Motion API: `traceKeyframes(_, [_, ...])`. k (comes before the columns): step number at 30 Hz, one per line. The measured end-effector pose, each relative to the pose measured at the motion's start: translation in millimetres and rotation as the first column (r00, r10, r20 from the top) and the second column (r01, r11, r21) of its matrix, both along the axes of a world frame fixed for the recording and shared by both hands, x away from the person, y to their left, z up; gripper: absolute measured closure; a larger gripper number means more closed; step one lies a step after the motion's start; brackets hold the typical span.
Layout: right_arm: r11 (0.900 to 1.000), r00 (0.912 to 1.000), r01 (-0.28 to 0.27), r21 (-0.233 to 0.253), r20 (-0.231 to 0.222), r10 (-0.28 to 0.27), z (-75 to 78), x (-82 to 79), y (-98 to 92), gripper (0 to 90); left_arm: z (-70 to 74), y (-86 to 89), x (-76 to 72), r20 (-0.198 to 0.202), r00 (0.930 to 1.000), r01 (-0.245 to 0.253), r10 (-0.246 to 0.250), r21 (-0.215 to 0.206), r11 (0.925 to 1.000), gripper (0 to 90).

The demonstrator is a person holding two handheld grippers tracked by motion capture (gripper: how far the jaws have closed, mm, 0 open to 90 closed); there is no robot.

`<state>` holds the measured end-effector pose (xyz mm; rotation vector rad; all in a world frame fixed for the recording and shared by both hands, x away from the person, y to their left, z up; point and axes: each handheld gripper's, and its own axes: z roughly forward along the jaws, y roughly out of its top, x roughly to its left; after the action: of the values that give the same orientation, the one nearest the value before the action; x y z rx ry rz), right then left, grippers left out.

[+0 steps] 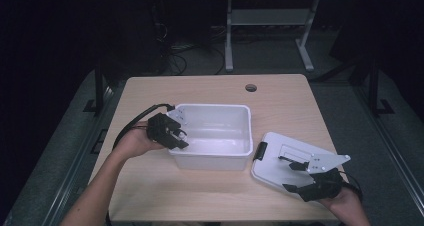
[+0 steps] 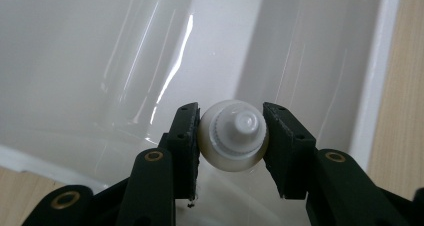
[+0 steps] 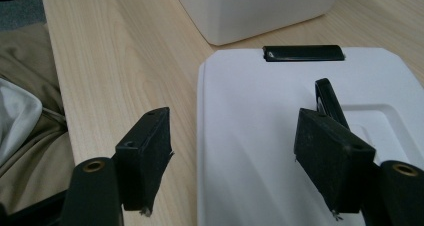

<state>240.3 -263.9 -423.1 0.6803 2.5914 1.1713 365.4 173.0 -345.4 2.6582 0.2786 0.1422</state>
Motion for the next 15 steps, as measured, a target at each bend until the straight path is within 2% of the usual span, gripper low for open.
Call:
traceKeyframes(5, [1.000, 1.0000, -0.001, 0.003, 0.002, 0.001, 0.2, -0.4, -0.8, 30.3, -3.4, -2.4, 1.5, 0.005, 1.0000, -0.002, 0.002, 0.015, 0.9999, 59.8])
traceKeyframes(8, [1.000, 1.0000, -0.002, 0.004, 0.001, 0.002, 0.3, -0.7, -0.8, 30.3, -4.1, -3.3, 2.1, 0.007, 1.0000, -0.005, 0.004, 0.010, 0.9999, 59.8])
traceKeyframes(15, [1.000, 1.0000, 0.000, 0.009, 0.003, 0.000, 0.7, -1.6, -1.6, 30.2, -7.5, -4.4, 3.4, -0.007, 1.0000, -0.004, 0.004, 0.032, 0.9995, 59.7])
